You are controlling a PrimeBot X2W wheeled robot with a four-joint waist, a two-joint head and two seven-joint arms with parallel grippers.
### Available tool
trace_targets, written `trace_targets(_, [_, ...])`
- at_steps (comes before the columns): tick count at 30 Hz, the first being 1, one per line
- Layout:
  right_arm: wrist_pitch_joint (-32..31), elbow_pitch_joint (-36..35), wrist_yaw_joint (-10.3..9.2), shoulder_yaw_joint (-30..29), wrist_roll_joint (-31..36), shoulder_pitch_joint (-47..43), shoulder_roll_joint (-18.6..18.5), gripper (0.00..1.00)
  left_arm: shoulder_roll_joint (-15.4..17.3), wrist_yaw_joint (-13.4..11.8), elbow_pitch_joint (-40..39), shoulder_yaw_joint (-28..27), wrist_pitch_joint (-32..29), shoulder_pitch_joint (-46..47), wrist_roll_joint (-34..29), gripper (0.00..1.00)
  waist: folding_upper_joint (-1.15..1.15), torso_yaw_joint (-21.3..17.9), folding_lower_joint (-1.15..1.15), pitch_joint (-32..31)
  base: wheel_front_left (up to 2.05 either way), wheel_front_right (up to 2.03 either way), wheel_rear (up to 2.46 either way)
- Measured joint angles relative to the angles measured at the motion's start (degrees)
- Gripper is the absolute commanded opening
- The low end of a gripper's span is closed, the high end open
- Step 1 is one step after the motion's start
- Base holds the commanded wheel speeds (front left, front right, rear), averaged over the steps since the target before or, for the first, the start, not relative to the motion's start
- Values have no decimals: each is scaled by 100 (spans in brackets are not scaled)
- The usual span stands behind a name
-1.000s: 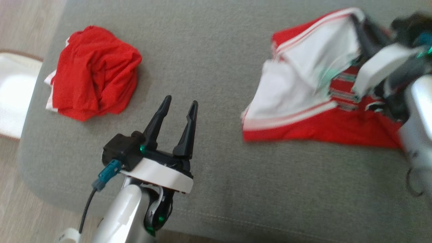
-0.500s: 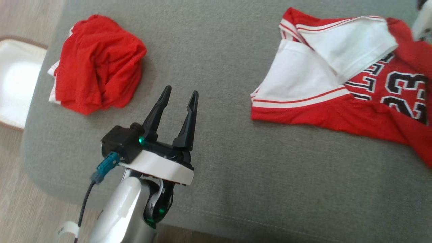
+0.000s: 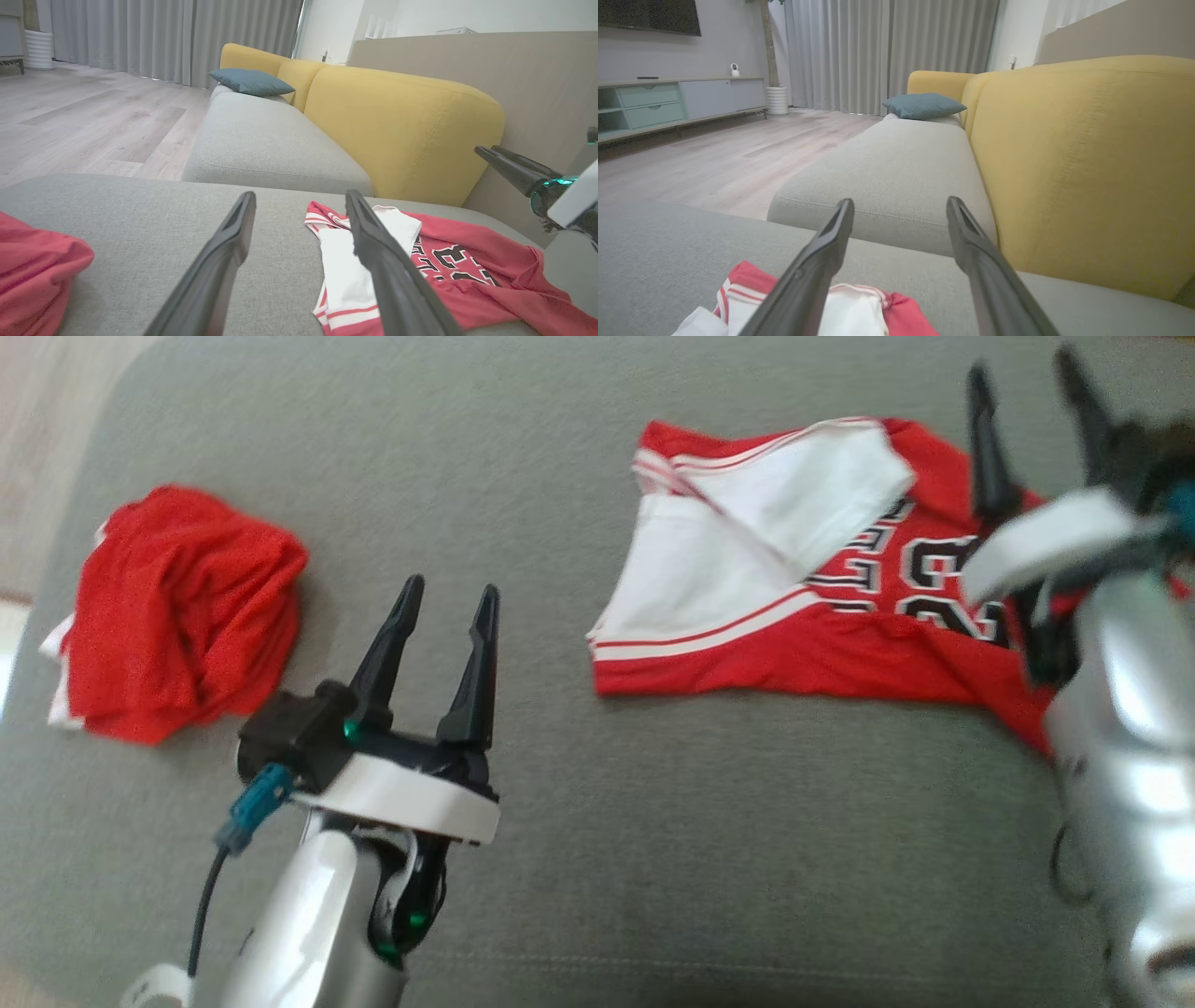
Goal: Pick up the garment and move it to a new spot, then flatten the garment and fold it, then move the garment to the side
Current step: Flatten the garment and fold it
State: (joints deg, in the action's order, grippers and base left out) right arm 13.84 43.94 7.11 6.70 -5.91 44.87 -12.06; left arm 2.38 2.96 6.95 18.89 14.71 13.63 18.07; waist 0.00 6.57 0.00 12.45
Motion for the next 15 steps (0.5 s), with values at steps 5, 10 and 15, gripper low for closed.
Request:
trace_targets(5, [41, -1077, 0, -149, 101, -1146, 270, 100, 3, 1, 1, -159, 0, -209, -85, 100, 0, -364, 0, -234, 0, 0, 0])
trace_targets(10, [55, -2116, 0, -378, 260, -2354, 699, 100, 4, 0, 0, -318, 0, -242, -85, 100, 0, -694, 0, -387, 0, 0, 0])
trace_targets(15, [55, -2752, 0, -385, 396, -3343, 838, 100, 0, 7, 14, -350, 0, -252, -86, 100, 0, -904, 0, -458, 0, 0, 0])
